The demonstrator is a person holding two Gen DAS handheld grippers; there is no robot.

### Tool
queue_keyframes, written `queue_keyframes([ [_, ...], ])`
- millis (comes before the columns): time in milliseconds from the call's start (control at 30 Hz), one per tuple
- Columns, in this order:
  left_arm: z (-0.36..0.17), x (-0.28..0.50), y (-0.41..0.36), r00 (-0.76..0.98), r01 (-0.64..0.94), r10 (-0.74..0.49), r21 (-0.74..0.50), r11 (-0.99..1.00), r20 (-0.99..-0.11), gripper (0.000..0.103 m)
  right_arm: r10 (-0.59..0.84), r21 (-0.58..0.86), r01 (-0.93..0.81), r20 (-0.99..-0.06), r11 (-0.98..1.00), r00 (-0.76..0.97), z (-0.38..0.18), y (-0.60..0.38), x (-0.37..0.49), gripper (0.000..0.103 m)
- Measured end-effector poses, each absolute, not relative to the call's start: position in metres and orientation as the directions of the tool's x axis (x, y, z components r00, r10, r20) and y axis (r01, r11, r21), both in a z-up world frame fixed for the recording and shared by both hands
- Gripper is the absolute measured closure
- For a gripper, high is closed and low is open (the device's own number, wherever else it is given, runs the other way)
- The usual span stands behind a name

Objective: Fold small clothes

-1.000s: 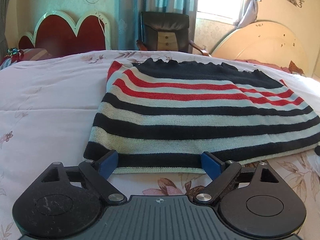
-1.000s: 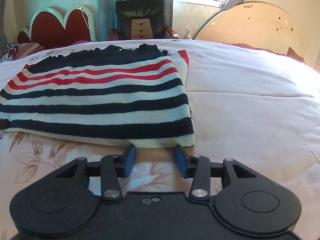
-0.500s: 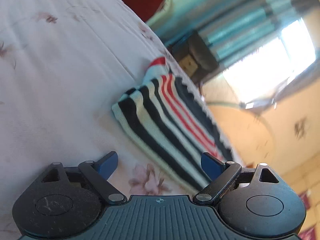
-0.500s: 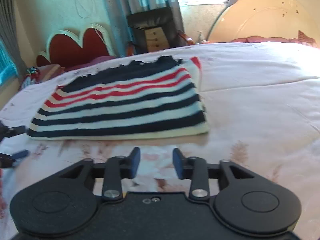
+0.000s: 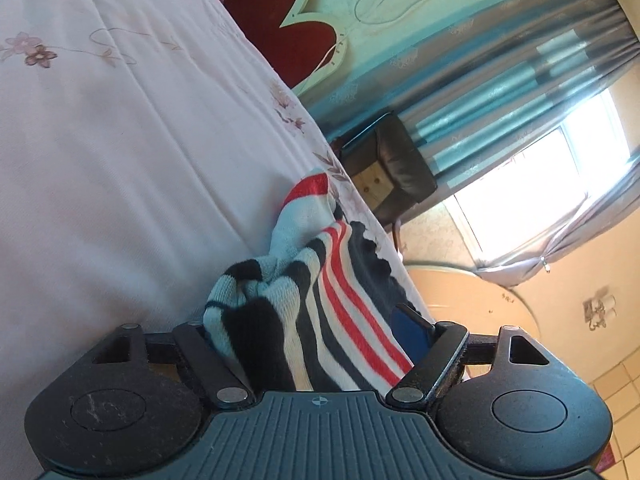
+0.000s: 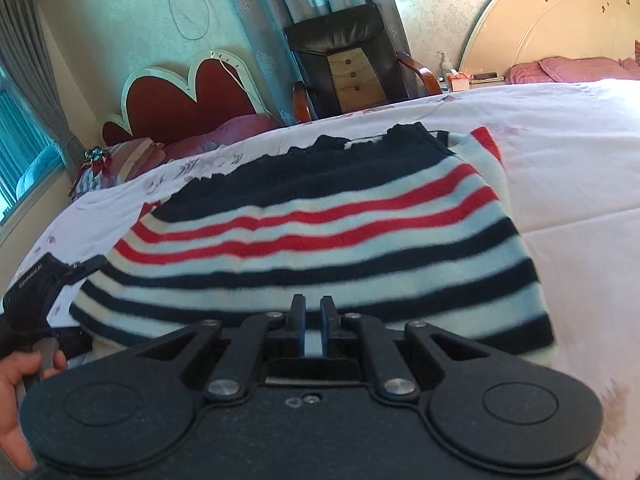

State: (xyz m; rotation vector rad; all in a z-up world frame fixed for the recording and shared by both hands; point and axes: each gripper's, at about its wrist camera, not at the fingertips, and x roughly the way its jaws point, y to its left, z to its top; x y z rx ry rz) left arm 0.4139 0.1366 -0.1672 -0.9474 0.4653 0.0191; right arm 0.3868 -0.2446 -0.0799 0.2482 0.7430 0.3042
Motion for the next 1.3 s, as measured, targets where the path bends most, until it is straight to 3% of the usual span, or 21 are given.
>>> queue_keyframes([
  [67,-0.165,0.423,0.134,0.898,-0.227,-0.167,-0.756,0.614,-0.406,0.027,0.361,0.335,-0.181,-0.62,0.925,0.697,-0.08,-0.239,0.401,0.095],
  [100,-0.165,0.428,0.134,0.894,-0.236,-0.159,-0.742,0.627,-0.419,0.038,0.365,0.338,-0.184,-0.617,0.923,0.697,-0.08,-0.235,0.408,0.095],
  [133,-0.166,0.432,0.135,0.886,-0.254,-0.148,-0.726,0.639,-0.44,0.059,0.368,0.34,-0.187,-0.614,0.922,0.698,-0.08,-0.231,0.414,0.095],
  [167,-0.17,0.436,0.139,0.878,-0.273,-0.141,-0.721,0.637,-0.457,0.071,0.371,0.339,-0.191,-0.613,0.921,0.698,-0.08,-0.226,0.42,0.095],
  [233,-0.18,0.434,0.151,0.886,-0.255,-0.181,-0.776,0.577,-0.427,0.08,0.379,0.34,-0.2,-0.615,0.919,0.692,-0.081,-0.218,0.429,0.095],
  [367,-0.174,0.416,0.164,0.935,-0.142,-0.23,-0.877,0.458,-0.272,0.082,0.396,0.315,-0.248,-0.615,0.916,0.682,-0.077,-0.199,0.436,0.096],
  [500,-0.2,0.423,0.165,0.909,-0.213,-0.247,-0.884,0.416,-0.335,0.082,0.363,0.252,-0.262,-0.654,0.932,0.663,-0.085,-0.182,0.445,0.096],
  [533,-0.201,0.422,0.166,0.915,-0.193,-0.254,-0.893,0.406,-0.313,0.082,0.331,0.218,-0.252,-0.698,0.943,0.635,-0.094,-0.176,0.45,0.098],
  [900,-0.208,0.433,0.159,0.918,-0.16,-0.293,-0.924,0.347,-0.269,0.082,0.274,0.067,-0.319,-0.692,0.946,0.668,-0.098,-0.159,0.44,0.1],
  [1300,-0.164,0.432,0.146,0.914,-0.087,-0.325,-0.9,0.428,-0.243,0.082,0.285,0.124,-0.282,-0.701,0.951,0.653,-0.098,-0.168,0.449,0.1],
])
